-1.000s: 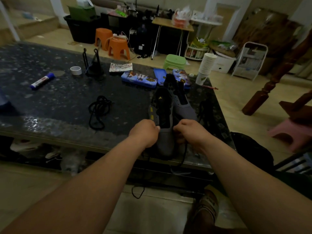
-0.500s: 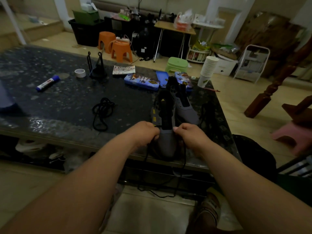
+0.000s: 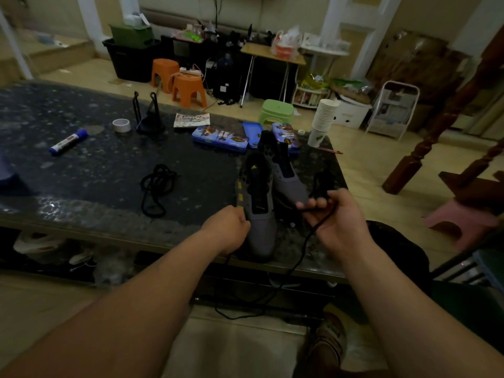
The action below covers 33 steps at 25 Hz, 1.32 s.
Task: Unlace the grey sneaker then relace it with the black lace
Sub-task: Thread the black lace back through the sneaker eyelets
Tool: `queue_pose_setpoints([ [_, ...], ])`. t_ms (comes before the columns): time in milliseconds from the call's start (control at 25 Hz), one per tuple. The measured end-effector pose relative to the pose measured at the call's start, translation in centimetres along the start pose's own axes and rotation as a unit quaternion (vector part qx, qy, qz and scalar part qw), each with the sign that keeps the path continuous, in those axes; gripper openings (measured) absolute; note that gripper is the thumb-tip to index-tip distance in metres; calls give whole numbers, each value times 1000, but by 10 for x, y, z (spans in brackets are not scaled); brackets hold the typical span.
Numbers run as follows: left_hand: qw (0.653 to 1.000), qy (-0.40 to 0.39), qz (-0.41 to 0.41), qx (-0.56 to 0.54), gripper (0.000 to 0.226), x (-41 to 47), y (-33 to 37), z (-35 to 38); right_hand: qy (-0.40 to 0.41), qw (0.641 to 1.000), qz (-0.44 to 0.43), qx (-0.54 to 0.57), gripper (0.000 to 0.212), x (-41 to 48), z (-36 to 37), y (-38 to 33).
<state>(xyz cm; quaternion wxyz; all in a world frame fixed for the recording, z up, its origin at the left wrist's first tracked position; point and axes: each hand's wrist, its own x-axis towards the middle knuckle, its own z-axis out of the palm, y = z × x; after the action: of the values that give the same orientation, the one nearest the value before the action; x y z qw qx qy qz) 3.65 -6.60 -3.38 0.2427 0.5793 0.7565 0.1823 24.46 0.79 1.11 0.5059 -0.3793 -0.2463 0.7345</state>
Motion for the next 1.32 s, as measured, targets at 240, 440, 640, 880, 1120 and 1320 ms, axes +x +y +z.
queue_pose_setpoints([
  [240,995,87,56,-4,25,-7,5,25,-97,712,-37,-695,30,26,3,28],
  [440,987,81,74,118,19,0,3,32,-68,893,27,-445,25,2,9,15],
  [640,986,95,-2,-136,21,1,22,13,-92,919,-28,-382,22,-28,8,-1],
  [880,688,-36,-45,-724,33,-44,68,-55,-177,912,-83,-362,19,-39,95,15],
  [1120,712,176,-71,-676,25,-23,4,-165,-323,869,138,-348,39,-72,106,84],
  [1320,877,249,-86,-402,23,-38,-94,-189,-235,905,75,-346,23,-35,153,80],
])
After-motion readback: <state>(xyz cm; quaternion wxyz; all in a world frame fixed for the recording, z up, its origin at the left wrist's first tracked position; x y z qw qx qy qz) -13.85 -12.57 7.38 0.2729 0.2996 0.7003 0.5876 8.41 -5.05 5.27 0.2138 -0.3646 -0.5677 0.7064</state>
